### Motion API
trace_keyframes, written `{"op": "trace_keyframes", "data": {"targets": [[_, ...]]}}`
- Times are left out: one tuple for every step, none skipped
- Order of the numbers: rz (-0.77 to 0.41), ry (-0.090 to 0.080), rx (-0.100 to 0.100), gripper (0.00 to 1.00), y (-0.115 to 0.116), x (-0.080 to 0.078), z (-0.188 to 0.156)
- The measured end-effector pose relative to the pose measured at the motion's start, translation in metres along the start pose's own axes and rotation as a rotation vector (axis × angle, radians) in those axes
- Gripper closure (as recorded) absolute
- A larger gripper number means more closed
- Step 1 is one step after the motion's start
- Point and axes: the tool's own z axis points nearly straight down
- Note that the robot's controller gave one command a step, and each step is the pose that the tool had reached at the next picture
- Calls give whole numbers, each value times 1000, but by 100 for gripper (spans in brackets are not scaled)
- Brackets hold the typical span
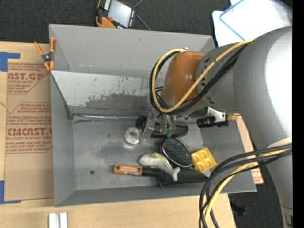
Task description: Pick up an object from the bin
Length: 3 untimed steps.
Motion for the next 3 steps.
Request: {"op": "trace_keyframes", "data": {"targets": [[0, 0, 0, 100, 0, 0, -7], [0, 1, 0, 100, 0, 0, -10], [-1, 11, 3, 100, 0, 2, -34]]}}
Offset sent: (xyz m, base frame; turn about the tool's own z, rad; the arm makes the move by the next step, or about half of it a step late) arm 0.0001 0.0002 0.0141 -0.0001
